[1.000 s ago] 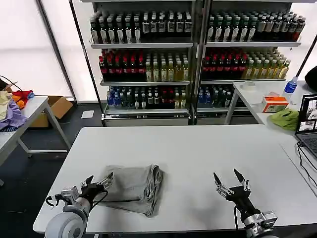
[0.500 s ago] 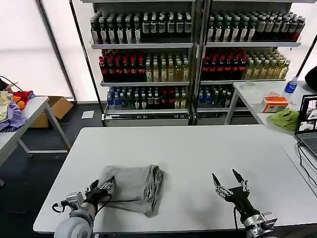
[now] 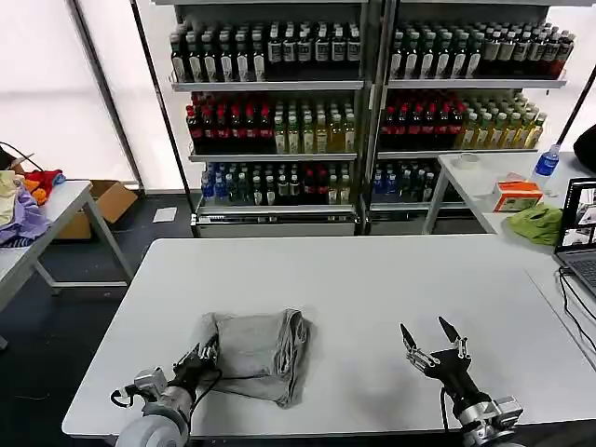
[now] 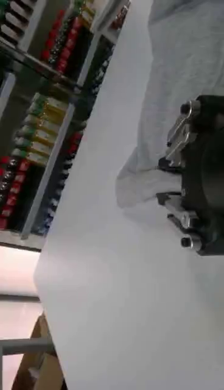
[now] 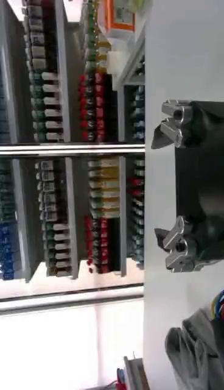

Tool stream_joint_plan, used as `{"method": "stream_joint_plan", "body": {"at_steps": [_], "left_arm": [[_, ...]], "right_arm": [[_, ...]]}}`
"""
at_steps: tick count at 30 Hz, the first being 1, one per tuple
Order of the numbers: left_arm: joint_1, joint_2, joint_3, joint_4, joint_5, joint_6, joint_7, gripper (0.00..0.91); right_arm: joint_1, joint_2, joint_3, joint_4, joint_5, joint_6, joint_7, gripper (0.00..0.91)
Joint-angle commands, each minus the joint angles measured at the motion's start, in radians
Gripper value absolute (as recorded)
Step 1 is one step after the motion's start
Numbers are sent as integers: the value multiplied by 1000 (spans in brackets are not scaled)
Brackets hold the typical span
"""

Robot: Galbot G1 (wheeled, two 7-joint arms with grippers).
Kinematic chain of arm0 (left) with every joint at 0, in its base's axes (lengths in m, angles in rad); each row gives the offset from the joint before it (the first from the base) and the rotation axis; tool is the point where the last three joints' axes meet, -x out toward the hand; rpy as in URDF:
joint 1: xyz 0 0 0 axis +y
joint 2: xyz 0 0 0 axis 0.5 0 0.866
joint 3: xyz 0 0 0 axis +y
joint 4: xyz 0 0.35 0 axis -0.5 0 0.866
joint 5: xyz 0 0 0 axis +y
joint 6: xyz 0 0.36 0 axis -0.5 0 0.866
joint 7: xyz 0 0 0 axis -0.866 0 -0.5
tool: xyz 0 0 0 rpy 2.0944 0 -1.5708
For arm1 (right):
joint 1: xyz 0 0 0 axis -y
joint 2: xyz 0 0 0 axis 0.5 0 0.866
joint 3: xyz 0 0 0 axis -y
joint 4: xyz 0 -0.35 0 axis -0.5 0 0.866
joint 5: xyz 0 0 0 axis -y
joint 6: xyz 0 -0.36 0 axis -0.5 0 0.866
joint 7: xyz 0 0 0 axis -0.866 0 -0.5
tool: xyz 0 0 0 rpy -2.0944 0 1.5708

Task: Fold and organize the clothes.

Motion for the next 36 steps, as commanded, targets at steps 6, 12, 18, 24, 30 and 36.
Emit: {"method": "stream_joint_plan", "body": {"at_steps": [6, 12, 18, 24, 30, 36], "left_arm": [[-4, -24, -275, -190, -153, -32, -8, 10], [14, 84, -512, -109, -261, 37, 63, 10], [30, 285, -606, -25, -324, 111, 104, 10], [48, 435, -619, 5, -344, 142, 108, 10], [25, 363, -600, -111, -512, 141, 11, 10], [75, 136, -351, -295, -670, 21, -112, 10]], "right_arm": [[-52, 5, 26, 4, 13, 11, -2, 907], [-43, 9, 22, -5, 12, 10, 4, 907], [-50, 6, 21, -11, 14, 19, 11, 907], [-54, -4, 32, -6, 24, 30, 14, 907], [-68, 17, 86, -4, 60, 30, 34, 907], [-65, 24, 112, 19, 75, 14, 40, 907]]}}
